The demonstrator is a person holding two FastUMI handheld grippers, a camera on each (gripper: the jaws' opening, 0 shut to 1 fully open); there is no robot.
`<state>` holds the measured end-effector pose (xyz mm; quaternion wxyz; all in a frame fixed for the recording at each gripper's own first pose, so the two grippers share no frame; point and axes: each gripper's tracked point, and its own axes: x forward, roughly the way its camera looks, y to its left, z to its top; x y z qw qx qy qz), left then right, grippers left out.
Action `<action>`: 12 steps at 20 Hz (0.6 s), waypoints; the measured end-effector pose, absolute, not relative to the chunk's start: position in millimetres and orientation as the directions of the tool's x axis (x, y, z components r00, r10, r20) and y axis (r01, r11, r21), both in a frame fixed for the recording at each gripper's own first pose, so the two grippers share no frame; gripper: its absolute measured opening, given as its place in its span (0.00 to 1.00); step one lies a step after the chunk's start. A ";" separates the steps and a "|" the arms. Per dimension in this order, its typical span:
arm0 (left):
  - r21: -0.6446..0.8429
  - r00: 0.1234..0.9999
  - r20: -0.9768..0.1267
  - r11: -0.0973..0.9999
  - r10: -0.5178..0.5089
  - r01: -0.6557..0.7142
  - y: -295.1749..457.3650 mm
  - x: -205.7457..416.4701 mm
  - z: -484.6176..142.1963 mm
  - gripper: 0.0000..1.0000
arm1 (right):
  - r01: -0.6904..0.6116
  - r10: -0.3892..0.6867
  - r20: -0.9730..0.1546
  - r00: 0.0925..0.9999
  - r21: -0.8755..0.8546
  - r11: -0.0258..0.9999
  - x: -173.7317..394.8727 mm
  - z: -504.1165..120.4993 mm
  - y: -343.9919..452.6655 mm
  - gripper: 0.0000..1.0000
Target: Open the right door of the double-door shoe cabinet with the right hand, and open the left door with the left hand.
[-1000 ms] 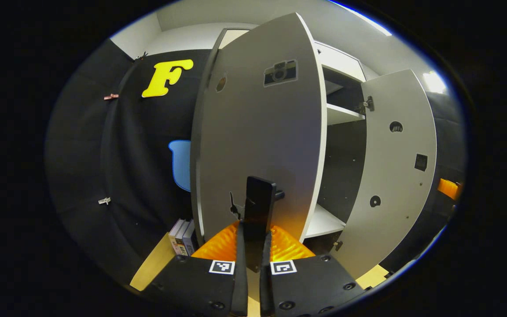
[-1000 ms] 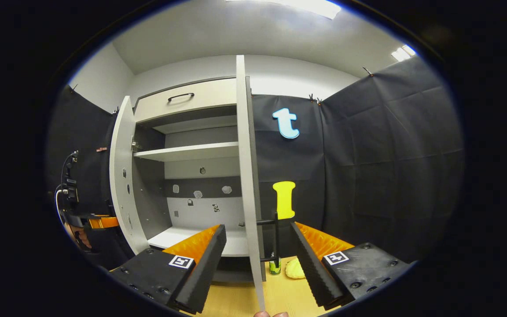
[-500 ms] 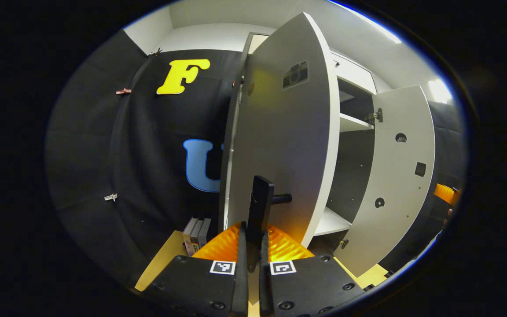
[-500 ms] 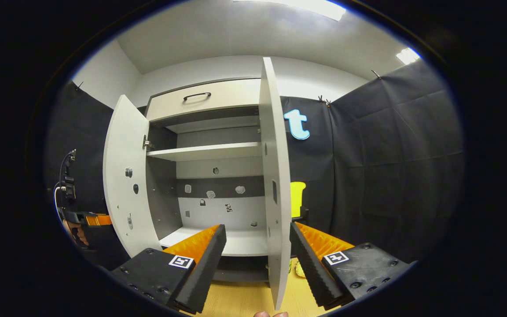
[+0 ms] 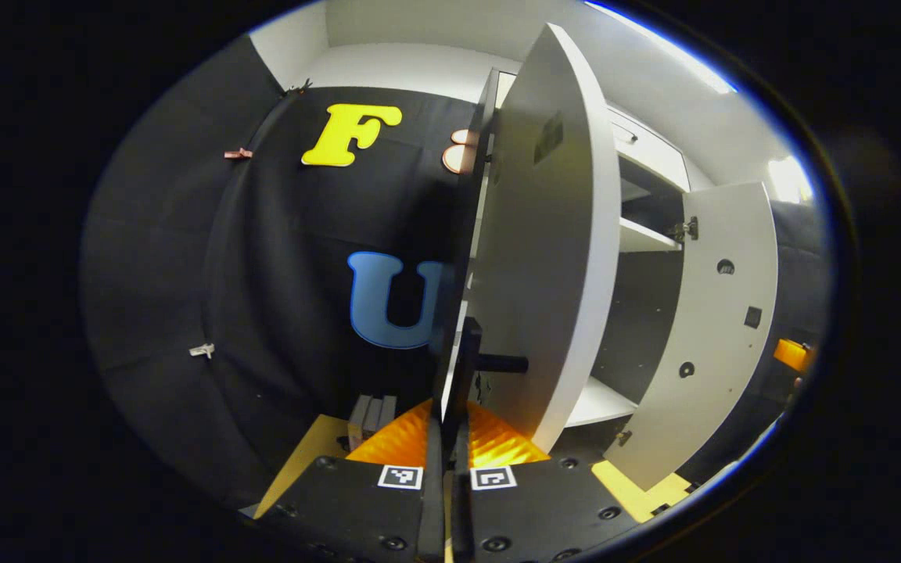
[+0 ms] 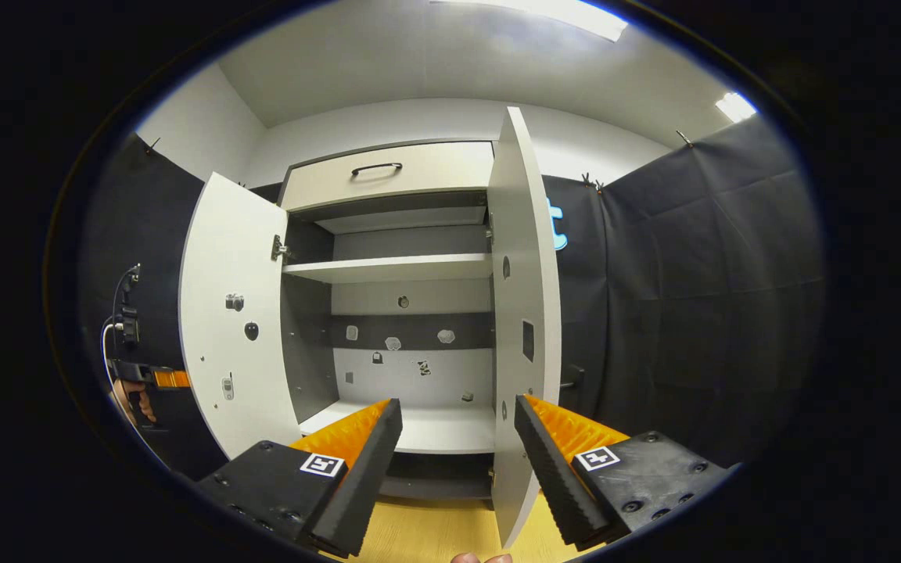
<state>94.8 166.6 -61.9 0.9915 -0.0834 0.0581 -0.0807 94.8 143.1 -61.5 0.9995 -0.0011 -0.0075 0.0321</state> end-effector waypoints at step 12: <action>-0.060 0.988 -0.127 0.995 -0.089 0.082 173.5 75.3 -64.1 0.12 | -0.061 0.061 -0.011 0.998 0.024 0.998 89.1 -66.6 144.8 0.91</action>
